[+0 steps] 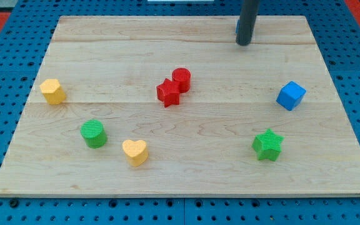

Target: Move blue cube near to the blue triangle

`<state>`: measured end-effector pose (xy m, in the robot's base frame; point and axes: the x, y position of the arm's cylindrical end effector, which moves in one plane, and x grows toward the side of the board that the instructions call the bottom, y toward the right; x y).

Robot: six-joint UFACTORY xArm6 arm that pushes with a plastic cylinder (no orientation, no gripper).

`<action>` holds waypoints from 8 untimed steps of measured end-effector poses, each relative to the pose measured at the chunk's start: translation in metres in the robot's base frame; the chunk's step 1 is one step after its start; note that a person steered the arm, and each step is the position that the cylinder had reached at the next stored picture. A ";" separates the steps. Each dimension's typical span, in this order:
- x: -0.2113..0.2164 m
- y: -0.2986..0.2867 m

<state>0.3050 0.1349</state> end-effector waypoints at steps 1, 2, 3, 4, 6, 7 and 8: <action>0.048 0.070; 0.117 0.106; 0.156 0.111; 0.150 0.041; 0.108 0.032; 0.105 0.036; 0.087 0.044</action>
<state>0.3920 0.1789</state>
